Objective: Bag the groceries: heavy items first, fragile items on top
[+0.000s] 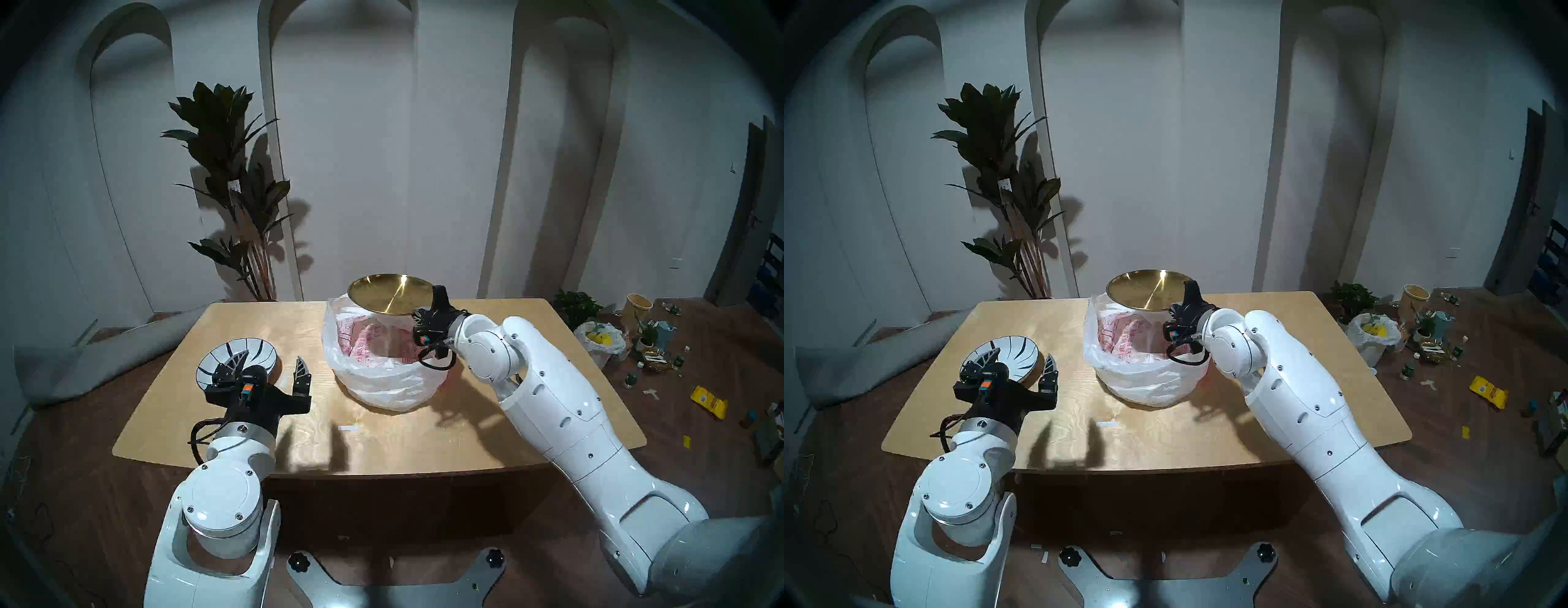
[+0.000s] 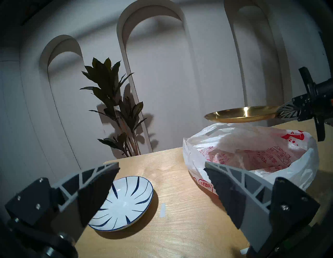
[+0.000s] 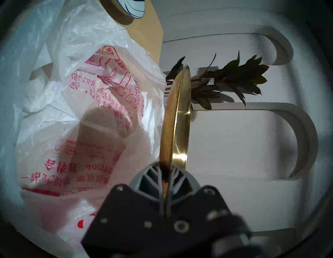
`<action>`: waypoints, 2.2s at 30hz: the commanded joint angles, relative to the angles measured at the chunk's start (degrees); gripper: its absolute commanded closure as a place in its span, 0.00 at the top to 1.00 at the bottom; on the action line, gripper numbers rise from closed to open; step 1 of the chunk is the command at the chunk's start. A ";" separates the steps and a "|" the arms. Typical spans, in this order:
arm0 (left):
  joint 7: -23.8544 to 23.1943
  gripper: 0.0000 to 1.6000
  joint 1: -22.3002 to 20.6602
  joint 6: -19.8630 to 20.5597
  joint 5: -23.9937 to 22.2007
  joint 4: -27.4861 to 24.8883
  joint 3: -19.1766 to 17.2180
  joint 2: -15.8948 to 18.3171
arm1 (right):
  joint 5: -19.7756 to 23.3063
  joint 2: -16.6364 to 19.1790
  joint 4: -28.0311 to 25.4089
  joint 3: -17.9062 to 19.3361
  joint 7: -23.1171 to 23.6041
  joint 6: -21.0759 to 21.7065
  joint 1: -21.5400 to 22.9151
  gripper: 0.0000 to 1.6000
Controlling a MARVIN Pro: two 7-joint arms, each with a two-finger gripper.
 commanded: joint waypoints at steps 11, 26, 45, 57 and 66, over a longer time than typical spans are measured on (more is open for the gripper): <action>0.05 1.00 -0.10 -0.15 -0.18 -1.35 -0.13 -0.12 | 0.15 -4.57 4.81 -1.11 -3.90 -0.73 2.70 0.00; 0.05 1.00 -0.08 -0.13 -0.21 -1.38 -0.14 -0.11 | 0.96 -1.31 0.39 -0.37 -2.14 0.83 -3.87 0.00; 0.07 1.00 -0.12 -0.16 -0.19 -1.32 -0.12 -0.10 | 1.44 -1.11 1.71 -1.03 0.51 1.60 -2.44 0.00; 0.09 1.00 -0.18 -0.20 -0.16 -1.22 -0.11 -0.09 | 3.36 -1.85 1.79 -1.14 3.37 -2.02 2.05 1.00; 0.09 1.00 -0.25 -0.22 -0.13 -1.10 -0.09 -0.07 | 5.45 -1.28 -4.84 0.86 7.95 -3.26 5.17 1.00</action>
